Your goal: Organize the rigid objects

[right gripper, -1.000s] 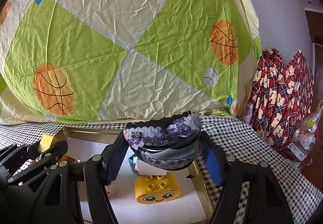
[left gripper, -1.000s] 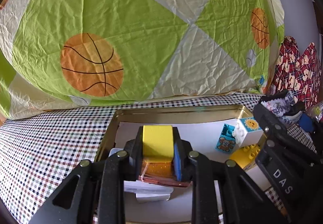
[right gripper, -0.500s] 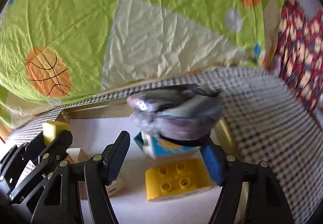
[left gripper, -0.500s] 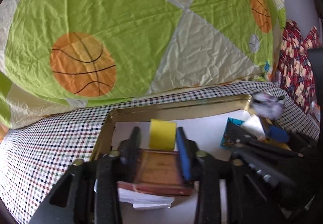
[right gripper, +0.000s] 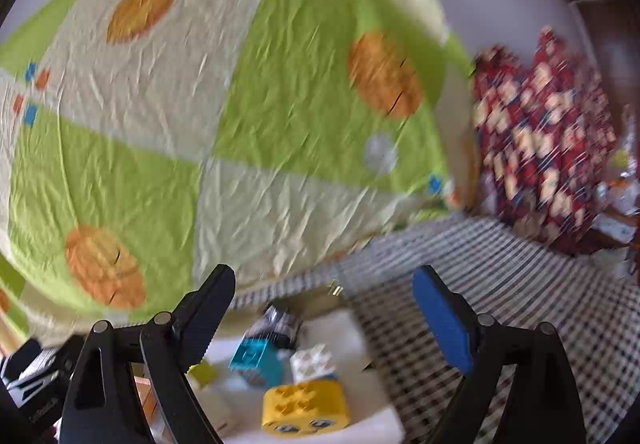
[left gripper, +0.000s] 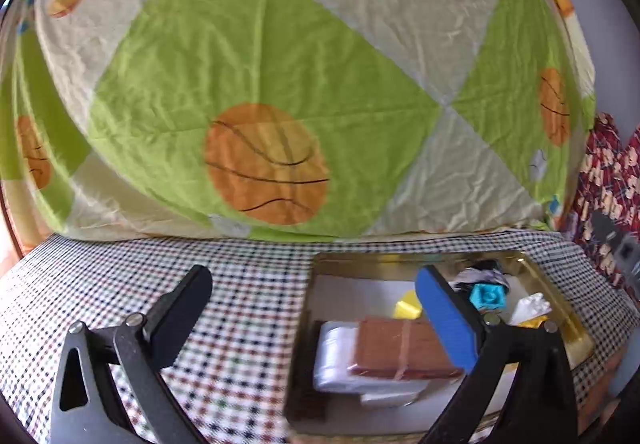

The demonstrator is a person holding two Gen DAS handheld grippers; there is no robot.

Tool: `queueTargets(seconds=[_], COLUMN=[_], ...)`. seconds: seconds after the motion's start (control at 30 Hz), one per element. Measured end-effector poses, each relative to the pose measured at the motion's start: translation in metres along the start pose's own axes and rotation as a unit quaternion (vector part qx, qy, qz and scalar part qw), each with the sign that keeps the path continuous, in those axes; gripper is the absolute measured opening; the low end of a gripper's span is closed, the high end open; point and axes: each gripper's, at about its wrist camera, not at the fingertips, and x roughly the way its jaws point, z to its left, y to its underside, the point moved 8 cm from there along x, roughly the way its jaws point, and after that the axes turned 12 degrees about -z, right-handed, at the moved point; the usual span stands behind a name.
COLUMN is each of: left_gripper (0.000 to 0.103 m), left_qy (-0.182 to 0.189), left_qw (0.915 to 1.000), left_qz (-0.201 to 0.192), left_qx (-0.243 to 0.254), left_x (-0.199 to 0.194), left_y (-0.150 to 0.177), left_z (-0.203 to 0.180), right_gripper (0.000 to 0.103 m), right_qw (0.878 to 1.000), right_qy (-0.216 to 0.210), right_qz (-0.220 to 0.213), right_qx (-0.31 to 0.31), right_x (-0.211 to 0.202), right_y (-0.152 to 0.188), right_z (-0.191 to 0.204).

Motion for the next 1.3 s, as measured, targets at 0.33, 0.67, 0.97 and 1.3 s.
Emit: queueTargets(seconds=[0.33, 0.67, 0.97, 1.3], left_gripper=[0.103, 0.103, 0.103, 0.103], left_qy=[-0.025, 0.000, 0.012, 0.017], left_qw=[0.9996, 0.9997, 0.9994, 0.9992], left_qz=[-0.011, -0.023, -0.026, -0.024], left_qx=[-0.008, 0.009, 0.018, 0.028], left_x=[-0.031, -0.052, -0.065, -0.064], left_y=[0.021, 0.022, 0.022, 0.023], left_z=[0.024, 0.018, 0.018, 0.013], right_gripper=[0.096, 0.097, 0.102, 0.102], right_qw=[0.998, 0.993, 0.990, 0.989], right_qy=[-0.001, -0.007, 0.004, -0.011], right_qz=[-0.030, -0.037, -0.109, -0.075], right_qx=[-0.051, -0.109, -0.085, -0.126], right_x=[-0.040, -0.092, -0.122, -0.109], right_y=[0.003, 0.011, -0.009, 0.004], right_z=[0.034, 0.051, 0.043, 0.062])
